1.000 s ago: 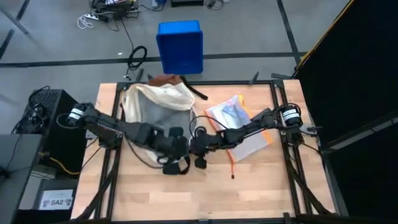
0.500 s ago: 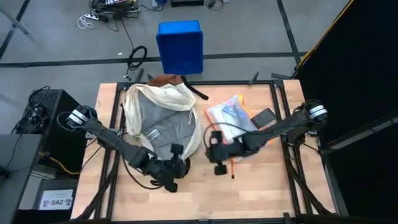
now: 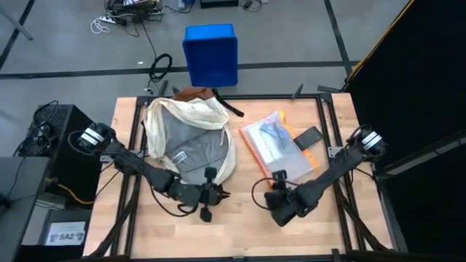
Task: Unpack backpack
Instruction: Open the zip bag
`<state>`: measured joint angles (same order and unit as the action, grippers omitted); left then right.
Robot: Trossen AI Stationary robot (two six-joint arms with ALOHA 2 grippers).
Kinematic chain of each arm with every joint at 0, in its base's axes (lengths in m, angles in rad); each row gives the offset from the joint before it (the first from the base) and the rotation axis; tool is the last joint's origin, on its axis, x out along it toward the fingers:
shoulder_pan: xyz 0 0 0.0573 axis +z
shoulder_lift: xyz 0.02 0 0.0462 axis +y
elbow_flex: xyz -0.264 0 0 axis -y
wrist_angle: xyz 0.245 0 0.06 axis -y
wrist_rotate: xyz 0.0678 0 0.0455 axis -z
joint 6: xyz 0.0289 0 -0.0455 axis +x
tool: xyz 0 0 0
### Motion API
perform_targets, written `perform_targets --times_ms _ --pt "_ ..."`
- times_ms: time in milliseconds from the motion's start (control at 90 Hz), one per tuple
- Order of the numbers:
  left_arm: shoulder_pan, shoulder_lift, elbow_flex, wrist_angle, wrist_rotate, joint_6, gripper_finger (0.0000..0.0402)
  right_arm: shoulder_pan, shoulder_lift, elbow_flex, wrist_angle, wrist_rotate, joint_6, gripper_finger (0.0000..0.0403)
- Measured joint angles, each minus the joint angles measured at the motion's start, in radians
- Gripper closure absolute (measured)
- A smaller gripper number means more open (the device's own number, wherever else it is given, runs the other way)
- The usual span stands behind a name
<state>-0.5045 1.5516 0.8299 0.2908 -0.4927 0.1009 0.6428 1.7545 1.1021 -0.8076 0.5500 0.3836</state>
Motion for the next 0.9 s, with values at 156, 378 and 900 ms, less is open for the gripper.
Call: perform_targets --times_ms 156,378,900 --pt "0.002 0.032 0.000 0.037 -0.003 0.002 0.0382 0.005 0.046 -0.035 -0.034 -0.008 0.035 0.0202" --pt "0.013 0.085 0.000 0.111 -0.003 0.006 0.0324 -0.025 0.090 -0.076 -0.025 -0.004 0.038 0.0127" --pt "0.021 0.150 0.004 0.237 -0.011 0.054 0.0280 -0.114 0.108 -0.087 0.092 0.037 0.066 0.0392"
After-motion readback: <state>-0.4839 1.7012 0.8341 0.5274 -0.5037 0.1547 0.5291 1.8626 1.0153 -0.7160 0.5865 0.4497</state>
